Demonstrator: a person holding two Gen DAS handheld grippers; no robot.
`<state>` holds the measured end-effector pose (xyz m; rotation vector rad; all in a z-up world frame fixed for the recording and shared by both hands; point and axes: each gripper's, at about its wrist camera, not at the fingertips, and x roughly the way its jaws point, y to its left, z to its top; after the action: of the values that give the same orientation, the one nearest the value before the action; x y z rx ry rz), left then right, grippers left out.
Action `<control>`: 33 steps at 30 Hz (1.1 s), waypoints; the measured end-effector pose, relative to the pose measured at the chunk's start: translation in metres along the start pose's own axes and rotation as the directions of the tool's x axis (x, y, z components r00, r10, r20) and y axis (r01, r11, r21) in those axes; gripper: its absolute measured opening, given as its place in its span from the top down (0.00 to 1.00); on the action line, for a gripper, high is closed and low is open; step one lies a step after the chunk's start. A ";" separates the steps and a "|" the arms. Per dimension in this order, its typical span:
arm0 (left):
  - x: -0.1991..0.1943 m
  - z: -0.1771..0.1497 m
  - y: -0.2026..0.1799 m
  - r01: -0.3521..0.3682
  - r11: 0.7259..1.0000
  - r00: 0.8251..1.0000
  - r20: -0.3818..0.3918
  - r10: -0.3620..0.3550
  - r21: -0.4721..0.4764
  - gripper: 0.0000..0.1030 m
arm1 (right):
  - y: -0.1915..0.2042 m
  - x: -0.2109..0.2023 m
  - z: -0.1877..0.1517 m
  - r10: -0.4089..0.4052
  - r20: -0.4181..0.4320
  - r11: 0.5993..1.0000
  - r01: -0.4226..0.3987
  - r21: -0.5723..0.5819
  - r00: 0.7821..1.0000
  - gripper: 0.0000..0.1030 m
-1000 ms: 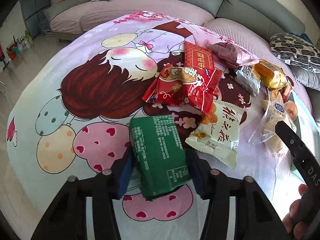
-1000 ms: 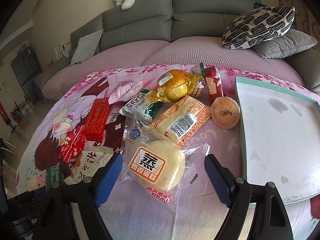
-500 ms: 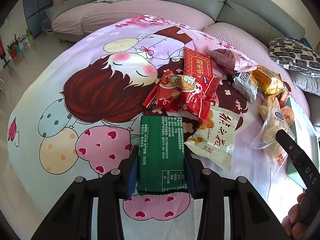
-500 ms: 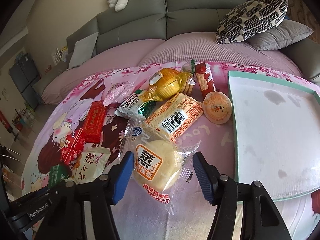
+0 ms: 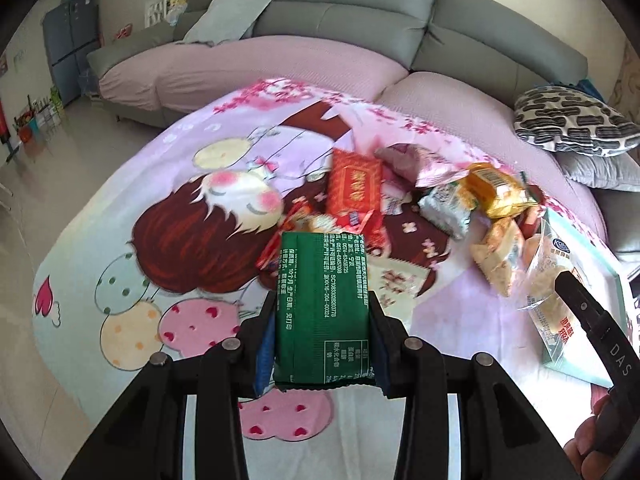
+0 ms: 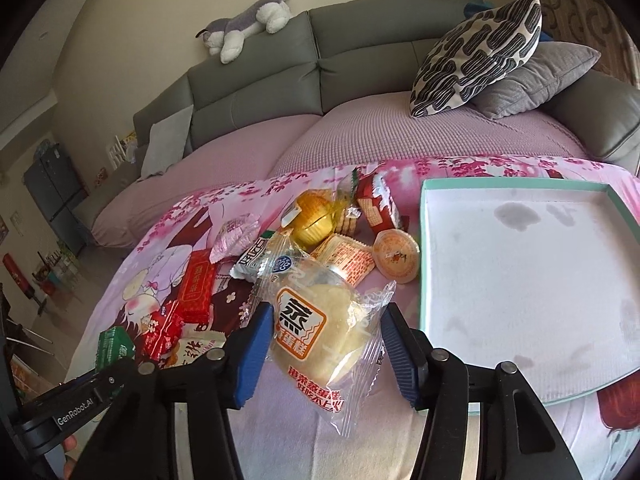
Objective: Organize snacks
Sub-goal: 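Grasp the green packet with the left tool while the right tool grasps the wrapped steamed bun, then carry both snacks into the teal-rimmed tray and open both tools to release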
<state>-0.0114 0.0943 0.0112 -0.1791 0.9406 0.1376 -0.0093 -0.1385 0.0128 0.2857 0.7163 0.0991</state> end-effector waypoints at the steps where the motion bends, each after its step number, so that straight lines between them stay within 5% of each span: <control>1: -0.001 0.003 -0.008 0.008 1.000 1.000 0.005 -0.008 0.018 0.60 | -0.005 -0.003 0.002 -0.006 0.009 1.000 0.006 0.009 1.000 0.44; 11: -0.015 0.021 -0.113 0.159 0.958 0.985 0.026 -0.170 0.239 0.60 | -0.080 -0.031 0.020 -0.170 0.083 0.976 0.157 0.148 0.982 0.44; 27: -0.017 0.007 -0.257 0.345 0.812 0.928 -0.039 -0.372 0.471 0.60 | -0.208 -0.079 0.012 -0.503 0.056 0.815 0.452 0.362 0.862 0.43; 33: 0.006 0.000 -0.280 0.351 0.794 0.927 -0.062 -0.371 0.495 0.60 | -0.225 -0.077 0.007 -0.524 0.036 0.797 0.475 0.374 0.851 0.43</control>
<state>0.0463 -0.1794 0.0322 0.1285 0.8577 -0.4604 -0.0648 -0.3696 0.0007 0.4327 0.6477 -0.5629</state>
